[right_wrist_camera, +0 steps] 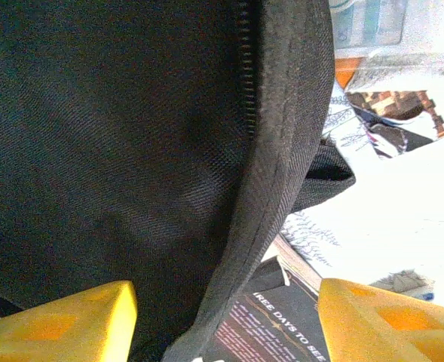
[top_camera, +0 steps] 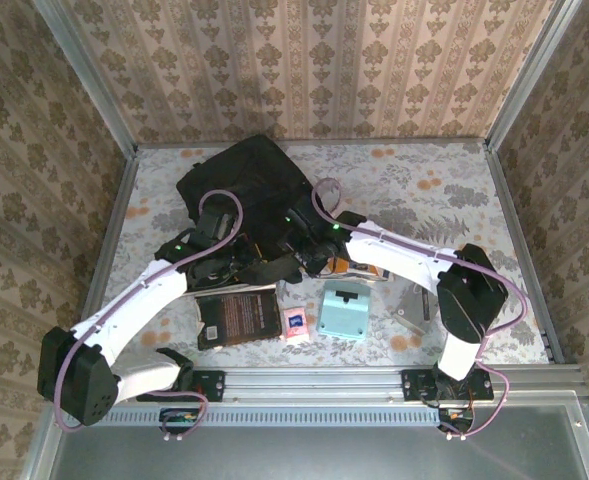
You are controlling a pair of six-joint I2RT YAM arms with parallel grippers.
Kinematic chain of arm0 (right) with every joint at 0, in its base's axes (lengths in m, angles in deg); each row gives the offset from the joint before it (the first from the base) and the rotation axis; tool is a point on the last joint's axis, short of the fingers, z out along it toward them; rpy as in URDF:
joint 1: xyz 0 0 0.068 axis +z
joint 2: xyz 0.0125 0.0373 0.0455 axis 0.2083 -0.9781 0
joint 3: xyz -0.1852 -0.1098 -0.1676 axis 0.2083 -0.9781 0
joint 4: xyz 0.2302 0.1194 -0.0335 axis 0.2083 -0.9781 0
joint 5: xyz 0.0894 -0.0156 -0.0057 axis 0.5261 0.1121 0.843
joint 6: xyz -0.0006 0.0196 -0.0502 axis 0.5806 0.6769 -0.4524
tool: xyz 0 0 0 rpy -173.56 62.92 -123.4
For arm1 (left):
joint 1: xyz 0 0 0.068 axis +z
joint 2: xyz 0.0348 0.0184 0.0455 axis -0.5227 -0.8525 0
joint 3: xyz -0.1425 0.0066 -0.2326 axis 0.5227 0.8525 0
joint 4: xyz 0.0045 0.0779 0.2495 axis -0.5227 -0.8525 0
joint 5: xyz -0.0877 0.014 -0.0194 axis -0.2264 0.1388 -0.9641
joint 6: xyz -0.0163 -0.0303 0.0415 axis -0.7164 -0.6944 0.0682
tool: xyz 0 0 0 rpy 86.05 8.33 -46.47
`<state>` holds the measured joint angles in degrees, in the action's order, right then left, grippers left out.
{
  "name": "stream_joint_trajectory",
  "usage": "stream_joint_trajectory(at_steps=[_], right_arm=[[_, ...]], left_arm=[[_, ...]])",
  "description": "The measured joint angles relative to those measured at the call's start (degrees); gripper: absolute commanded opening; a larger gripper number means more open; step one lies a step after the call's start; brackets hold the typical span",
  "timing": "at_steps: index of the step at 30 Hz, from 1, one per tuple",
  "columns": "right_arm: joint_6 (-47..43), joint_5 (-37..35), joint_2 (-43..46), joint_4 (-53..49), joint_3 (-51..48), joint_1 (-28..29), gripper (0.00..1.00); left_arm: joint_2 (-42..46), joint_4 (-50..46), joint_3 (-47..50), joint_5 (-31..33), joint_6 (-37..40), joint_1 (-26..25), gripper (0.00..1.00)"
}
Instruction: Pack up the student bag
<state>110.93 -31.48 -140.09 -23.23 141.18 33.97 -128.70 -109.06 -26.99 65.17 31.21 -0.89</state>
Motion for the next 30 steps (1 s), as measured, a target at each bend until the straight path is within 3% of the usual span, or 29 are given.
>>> stream_joint_trajectory(at_steps=[5, 11, 18, 24, 30], right_arm=[[0.11, 0.85, -2.54, -5.40, 6.69, -0.96, 0.67], [0.90, 2.10, -6.27, -9.35, 7.93, -1.05, 0.64], [2.64, 3.41, -7.26, -9.16, 7.93, -0.33, 0.37], [2.97, 2.93, -7.28, -7.89, 7.91, -0.04, 0.01], [2.10, 1.99, -6.91, -5.51, 6.78, 0.07, 0.00]], left_arm=[[0.00, -0.79, -0.02, 0.61, 0.68, -0.63, 0.00], [0.02, -0.96, -0.04, 1.01, 0.68, -0.63, 0.00], [0.02, -0.94, -0.15, 1.01, 0.68, -0.63, 0.00], [0.02, -1.22, -0.20, 1.36, 1.64, -0.63, 0.00], [-0.39, -4.59, -2.86, 3.52, 7.43, -1.18, 0.00]])
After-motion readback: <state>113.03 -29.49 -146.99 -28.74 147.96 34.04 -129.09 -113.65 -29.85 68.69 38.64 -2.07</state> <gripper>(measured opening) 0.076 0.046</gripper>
